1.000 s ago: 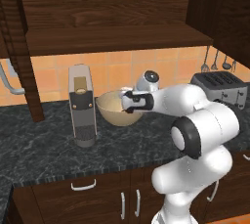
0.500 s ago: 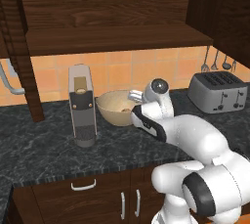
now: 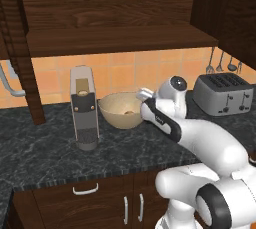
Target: Open the cabinet, pick up the bread from the cabinet and place it in the basket. Then move the basket to the dining counter.
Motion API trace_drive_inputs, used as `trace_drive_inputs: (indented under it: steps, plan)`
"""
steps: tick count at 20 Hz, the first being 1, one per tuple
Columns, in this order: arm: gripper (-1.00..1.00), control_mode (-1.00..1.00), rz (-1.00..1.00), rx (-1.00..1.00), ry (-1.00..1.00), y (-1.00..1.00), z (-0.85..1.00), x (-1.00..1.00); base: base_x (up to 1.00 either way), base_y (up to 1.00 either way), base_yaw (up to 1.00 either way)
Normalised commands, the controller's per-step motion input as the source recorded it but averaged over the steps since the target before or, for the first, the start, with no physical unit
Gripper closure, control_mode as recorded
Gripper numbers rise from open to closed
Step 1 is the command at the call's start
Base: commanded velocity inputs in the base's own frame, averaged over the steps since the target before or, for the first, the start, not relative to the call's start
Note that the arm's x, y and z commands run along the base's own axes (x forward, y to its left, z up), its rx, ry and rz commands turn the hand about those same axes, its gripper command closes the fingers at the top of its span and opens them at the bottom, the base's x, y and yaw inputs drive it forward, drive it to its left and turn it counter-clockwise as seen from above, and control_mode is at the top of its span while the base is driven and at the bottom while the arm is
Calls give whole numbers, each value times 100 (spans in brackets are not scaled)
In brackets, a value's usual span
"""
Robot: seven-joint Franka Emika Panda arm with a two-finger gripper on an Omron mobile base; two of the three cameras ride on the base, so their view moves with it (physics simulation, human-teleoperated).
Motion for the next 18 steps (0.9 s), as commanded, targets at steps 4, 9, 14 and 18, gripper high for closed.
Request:
trace_drive_inputs:
  steps: [4, 9, 14, 18]
  plan:
    - [-100, -100, 0, 0, 22, 1, -7, 34, 0, 0, 0]
    - [-100, -100, 0, 0, 12, 0, -16, 41, 0, 0, 0]
    - [-100, -100, 0, 3, 10, 0, -32, 33, 0, 0, 0]
    - [-100, -100, 0, 4, 9, 0, -42, 31, 0, 0, 0]
